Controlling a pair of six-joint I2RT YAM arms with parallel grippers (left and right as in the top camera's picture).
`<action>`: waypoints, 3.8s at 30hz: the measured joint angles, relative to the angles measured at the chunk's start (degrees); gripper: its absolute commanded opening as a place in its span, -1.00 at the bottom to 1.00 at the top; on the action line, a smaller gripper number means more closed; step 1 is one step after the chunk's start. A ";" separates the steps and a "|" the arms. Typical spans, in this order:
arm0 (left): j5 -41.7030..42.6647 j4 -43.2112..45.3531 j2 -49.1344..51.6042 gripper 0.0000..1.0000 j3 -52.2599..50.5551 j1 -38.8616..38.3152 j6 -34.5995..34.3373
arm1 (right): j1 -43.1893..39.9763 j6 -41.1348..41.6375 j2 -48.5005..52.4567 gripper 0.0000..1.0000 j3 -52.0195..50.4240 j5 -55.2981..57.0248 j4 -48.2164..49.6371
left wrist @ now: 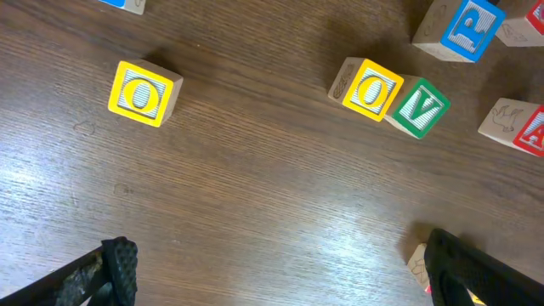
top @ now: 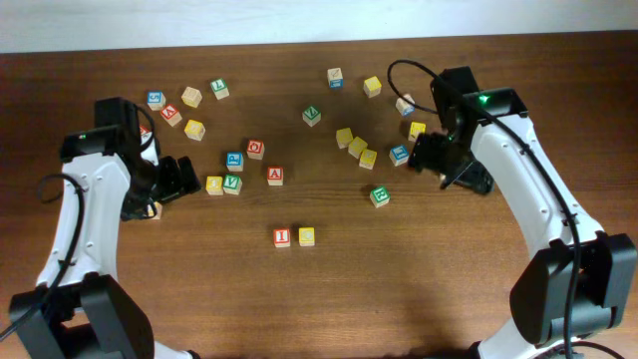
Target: Spell out ICRA
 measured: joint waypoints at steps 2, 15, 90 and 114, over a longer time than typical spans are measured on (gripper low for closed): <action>0.02 -0.22 0.00 0.98 0.00 0.00 -1.68 | 0.00 0.00 0.00 0.96 0.00 -4.72 -2.16; 6.64 -0.35 0.00 0.99 0.00 0.00 -6.47 | 0.00 -4.04 0.00 0.97 -0.04 -20.68 11.47; -18.49 35.74 5.07 0.98 0.90 6.47 7.23 | 0.00 -11.43 0.00 0.97 -0.07 -2.69 11.41; 1.81 28.85 7.50 0.98 0.90 9.86 5.05 | 11.47 -21.38 1.31 0.77 -0.11 -17.68 24.48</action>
